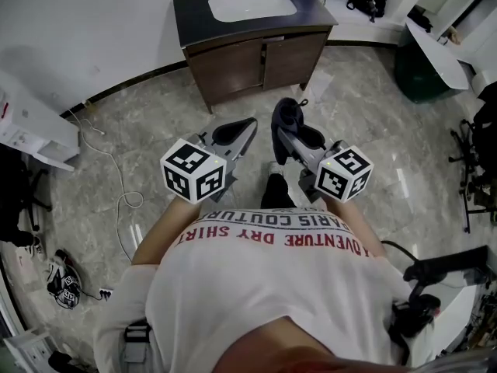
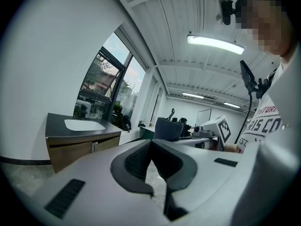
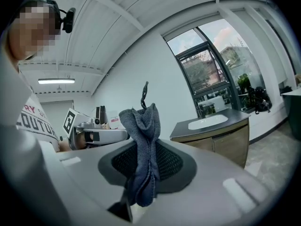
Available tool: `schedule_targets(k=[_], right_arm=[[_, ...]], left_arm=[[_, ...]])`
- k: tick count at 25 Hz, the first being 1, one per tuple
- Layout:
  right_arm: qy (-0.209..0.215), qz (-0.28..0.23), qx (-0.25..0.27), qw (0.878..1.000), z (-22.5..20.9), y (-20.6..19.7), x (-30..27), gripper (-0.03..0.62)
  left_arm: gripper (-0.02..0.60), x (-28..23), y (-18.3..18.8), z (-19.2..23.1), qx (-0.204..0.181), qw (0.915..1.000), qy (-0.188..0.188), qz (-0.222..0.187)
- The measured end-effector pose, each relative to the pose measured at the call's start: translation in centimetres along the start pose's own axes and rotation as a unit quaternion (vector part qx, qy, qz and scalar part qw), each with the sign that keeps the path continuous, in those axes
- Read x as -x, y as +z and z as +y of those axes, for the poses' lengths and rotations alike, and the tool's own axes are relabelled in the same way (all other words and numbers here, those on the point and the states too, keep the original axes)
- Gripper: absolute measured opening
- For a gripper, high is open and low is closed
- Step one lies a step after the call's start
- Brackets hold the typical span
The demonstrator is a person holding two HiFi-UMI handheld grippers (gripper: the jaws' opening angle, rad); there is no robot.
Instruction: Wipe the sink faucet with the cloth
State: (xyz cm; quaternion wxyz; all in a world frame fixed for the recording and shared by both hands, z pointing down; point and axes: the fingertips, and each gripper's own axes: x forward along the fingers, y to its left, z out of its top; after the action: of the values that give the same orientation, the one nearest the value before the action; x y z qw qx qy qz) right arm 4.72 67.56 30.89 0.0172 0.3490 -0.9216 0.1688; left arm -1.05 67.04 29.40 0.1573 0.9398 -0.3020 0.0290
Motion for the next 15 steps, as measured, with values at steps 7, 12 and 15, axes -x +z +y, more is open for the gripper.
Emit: schedule_targets(k=[7,12,15], right_arm=[[0.004,-0.002,-0.016,1.0,-12.8,2.0,-4.7,0.077],[0.01,0.007,-0.024,1.0,-26.7,6.8,-10.9,0.077],[0.018,0.017,-0.018,1.0,-35.4,9.8,-14.8,0.077]], left_arm=[[0.002,-11.0,1.0,7.6,0.008,0.9997,0.015,0.02],[0.002,-22.9,4.4,16.3,0.024,0.9986,0.034,0.033],[0.002,-30.8,6.9,22.0,0.03,0.9975,0.05,0.04]])
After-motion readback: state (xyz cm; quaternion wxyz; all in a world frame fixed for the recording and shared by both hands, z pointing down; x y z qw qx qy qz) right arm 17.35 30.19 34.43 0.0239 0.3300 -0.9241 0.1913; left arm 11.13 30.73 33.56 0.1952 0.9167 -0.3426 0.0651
